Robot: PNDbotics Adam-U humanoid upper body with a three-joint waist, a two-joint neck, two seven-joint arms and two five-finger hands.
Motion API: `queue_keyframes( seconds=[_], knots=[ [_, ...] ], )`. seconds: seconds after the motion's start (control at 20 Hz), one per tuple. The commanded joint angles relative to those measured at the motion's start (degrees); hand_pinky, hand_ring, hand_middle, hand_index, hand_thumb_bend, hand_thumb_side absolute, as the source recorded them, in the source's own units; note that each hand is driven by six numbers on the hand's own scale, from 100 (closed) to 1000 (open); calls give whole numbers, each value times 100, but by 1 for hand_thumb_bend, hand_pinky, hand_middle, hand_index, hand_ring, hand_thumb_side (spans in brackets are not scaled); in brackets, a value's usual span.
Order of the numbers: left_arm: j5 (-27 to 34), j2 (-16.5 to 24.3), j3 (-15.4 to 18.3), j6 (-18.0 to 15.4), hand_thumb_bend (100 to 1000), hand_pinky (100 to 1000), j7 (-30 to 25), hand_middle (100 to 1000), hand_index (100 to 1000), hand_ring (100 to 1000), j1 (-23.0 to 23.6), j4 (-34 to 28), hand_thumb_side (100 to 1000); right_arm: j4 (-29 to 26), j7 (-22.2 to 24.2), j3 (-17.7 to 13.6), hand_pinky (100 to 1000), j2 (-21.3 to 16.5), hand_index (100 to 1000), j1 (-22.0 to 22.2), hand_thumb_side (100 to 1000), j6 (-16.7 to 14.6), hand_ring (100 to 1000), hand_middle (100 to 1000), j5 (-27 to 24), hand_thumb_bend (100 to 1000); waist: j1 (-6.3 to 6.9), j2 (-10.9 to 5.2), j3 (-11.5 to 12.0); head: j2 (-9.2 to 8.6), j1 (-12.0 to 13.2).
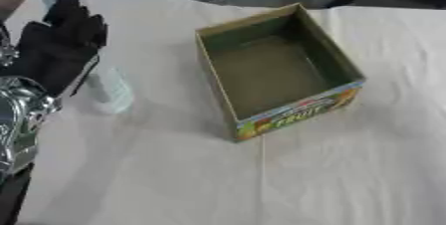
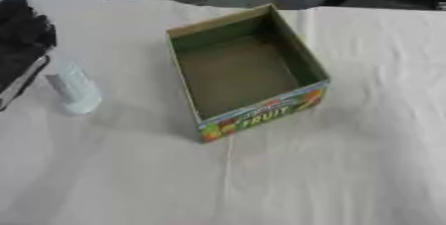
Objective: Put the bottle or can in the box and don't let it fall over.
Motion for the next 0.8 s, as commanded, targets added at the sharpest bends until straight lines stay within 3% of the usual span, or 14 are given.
queue_keyframes(
  seconds=[0.05, 0.8],
  knots=[
    [-46, 200, 69, 44, 394, 110, -76, 207, 920, 124, -178, -112, 1000, -34, 21, -38, 826, -144, 979, -48, 784, -15, 898, 1000, -47, 100, 11, -131, -12, -10, -2],
    [152, 313, -129, 470, 398, 155, 51, 237, 948, 173, -1106, -112, 1000, -27, 64, 16, 825, -198, 978, -96, 774, -8, 897, 1000, -115, 100, 58, -283, -71, 92, -78]
  ],
)
